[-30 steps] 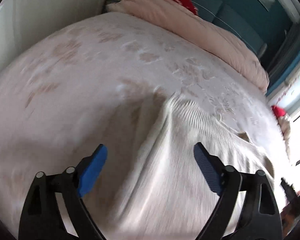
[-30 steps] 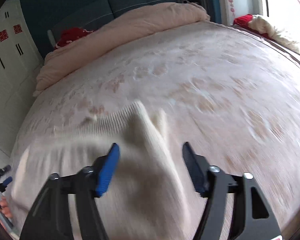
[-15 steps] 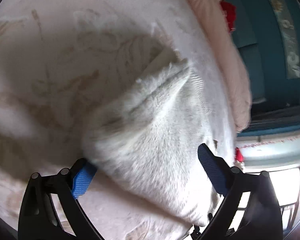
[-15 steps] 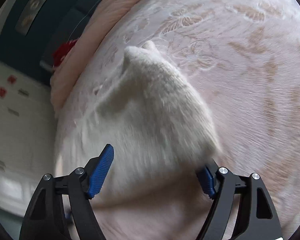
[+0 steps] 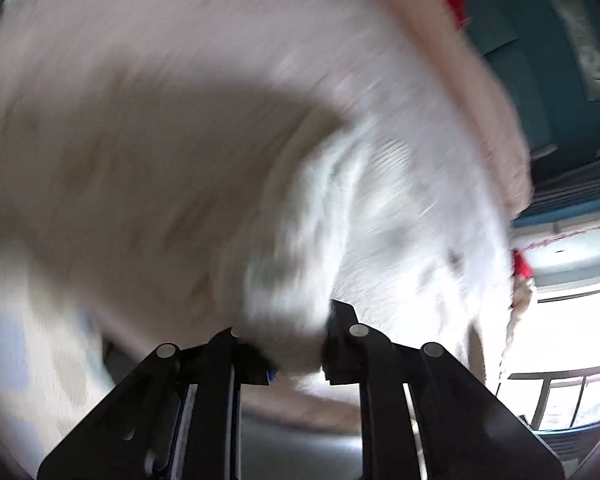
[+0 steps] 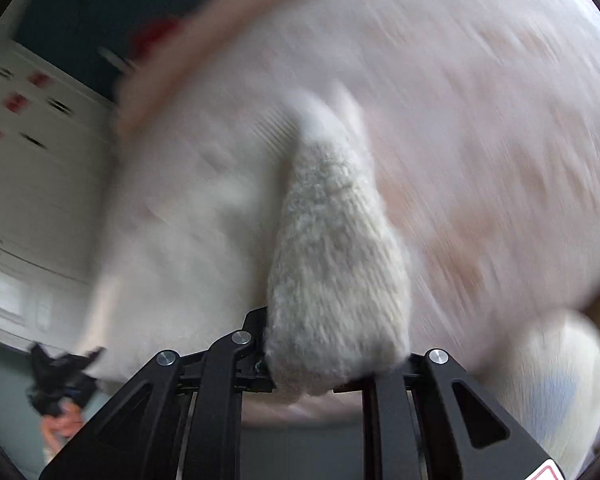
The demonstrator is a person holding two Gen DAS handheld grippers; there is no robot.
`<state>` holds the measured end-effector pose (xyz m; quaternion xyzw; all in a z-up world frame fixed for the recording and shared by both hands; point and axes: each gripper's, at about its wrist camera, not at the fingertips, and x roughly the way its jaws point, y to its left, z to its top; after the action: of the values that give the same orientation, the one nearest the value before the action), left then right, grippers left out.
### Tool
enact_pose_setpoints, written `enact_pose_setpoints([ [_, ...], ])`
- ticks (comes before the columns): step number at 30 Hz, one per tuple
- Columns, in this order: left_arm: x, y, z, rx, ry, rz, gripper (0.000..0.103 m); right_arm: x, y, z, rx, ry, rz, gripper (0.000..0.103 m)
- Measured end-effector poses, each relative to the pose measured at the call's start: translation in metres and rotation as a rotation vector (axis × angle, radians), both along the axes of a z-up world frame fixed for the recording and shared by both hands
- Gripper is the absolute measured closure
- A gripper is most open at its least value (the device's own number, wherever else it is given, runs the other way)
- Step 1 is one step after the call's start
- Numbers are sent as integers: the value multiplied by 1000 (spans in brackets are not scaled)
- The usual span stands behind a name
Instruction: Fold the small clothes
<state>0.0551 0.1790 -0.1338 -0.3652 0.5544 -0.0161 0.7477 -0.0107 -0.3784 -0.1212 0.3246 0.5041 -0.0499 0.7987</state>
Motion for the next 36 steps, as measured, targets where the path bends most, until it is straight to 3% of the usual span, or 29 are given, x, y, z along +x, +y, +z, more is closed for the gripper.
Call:
enact_pose_setpoints([
  [1, -9, -1, -15, 5, 20, 9, 88, -9, 0, -14, 34, 17, -17, 86],
  [3, -19, -6, -17, 56, -35, -7, 80, -16, -6, -17, 86, 3, -53, 78],
  [5, -15, -15, 1, 152, -87, -55, 72, -12, -11, -2, 37, 27, -54, 67],
  [7, -10, -17, 22, 172, -142, -83, 62, -9, -15, 19, -43, 18, -37, 61],
  [9, -8, -12, 47, 210, -193, -59, 32, -11, -19, 45, -142, -24, -48, 52],
  [10, -7, -6, 62, 239, -233, -30, 25, -11, -20, 58, -201, -56, -52, 45],
  [12, -1, 4, 84, 268, -302, 7, 21, -3, -20, 83, -293, -115, -31, 40],
  [15, 30, 4, 97, 261, -316, -2, 18, 37, -22, 94, -315, -147, 33, 39],
  [18, 64, -12, 84, 225, -265, -47, 17, 83, -20, 88, -359, -140, 76, 39],
  [21, 97, -39, 55, 211, -171, -108, 17, 119, -12, 65, -391, -76, 82, 39],
  [23, 114, -54, 29, 214, -113, -143, 19, 133, -12, 50, -386, -36, 75, 39],
  [27, 115, -67, 9, 276, -99, -159, 22, 137, -6, 18, -362, 24, 56, 39],
  [28, 114, -71, 5, 299, -105, -172, 24, 135, -6, 17, -361, 19, 54, 46],
  [29, 114, -73, 4, 319, -110, -180, 31, 132, -3, 15, -367, 6, 51, 54],
  [31, 114, -76, 4, 354, -124, -204, 54, 130, -2, 13, -352, -1, 52, 75],
  [33, 118, -68, 10, 332, -123, -197, 85, 127, -3, 15, -335, -17, 38, 85],
  [34, 119, -63, 15, 318, -126, -176, 91, 126, -3, 18, -326, -27, 33, 87],
  [36, 120, -48, 30, 276, -159, -139, 92, 121, -4, 35, -306, -83, 14, 89],
])
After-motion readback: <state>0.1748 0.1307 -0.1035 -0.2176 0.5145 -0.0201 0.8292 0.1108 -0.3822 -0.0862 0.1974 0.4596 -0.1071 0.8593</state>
